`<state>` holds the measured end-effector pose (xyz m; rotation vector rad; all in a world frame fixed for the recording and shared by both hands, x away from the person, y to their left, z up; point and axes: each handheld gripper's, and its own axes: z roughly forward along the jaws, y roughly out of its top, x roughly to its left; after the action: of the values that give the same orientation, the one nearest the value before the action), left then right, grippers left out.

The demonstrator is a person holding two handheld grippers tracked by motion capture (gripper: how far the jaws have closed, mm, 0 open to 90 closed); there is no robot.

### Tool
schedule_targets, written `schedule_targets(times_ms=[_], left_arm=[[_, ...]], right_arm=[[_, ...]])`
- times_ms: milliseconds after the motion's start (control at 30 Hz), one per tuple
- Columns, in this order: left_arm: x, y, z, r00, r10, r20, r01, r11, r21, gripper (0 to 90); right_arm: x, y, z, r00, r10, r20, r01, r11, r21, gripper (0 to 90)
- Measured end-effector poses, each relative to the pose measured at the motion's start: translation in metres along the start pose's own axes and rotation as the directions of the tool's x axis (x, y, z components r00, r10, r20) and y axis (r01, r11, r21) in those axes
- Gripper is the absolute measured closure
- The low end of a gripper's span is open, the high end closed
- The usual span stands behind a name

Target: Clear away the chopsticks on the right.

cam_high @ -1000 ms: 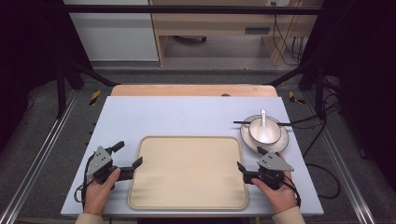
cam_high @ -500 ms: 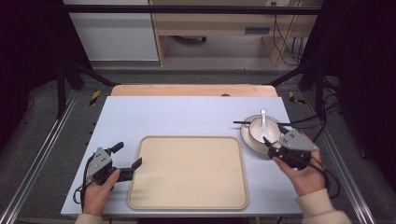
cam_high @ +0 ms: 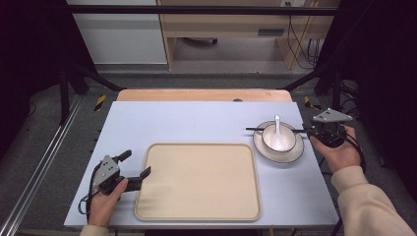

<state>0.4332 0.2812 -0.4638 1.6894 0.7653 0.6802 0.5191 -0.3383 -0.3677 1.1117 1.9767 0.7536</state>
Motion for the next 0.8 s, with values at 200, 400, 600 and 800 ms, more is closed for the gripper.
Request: schedule_targets(times_ms=[200, 400, 600, 800], left_arm=[[0.0, -0.001, 0.001, 1.0, 0.002, 0.006, -0.002, 1.0, 0.001, 5.7], [-0.002, -0.001, 0.003, 0.9999, 0.005, 0.013, -0.005, 0.9999, 0.011, 5.8], [-0.003, -0.003, 0.006, 0.9998, 0.011, 0.018, -0.012, 0.9996, 0.027, 5.8], [-0.005, -0.003, 0.007, 0.9995, 0.019, 0.026, -0.02, 0.9993, 0.032, 5.8]], right_arm=[[-0.02, -0.008, 0.032, 0.9976, 0.069, 0.003, -0.069, 0.997, 0.036, 80.7], [-0.035, -0.018, 0.067, 0.9824, 0.183, -0.037, -0.182, 0.983, 0.03, 90.0], [-0.036, -0.023, 0.091, 0.9777, 0.205, -0.048, -0.2, 0.976, 0.092, 90.0], [-0.038, -0.033, 0.104, 0.9776, 0.205, -0.049, -0.194, 0.967, 0.163, 90.0]])
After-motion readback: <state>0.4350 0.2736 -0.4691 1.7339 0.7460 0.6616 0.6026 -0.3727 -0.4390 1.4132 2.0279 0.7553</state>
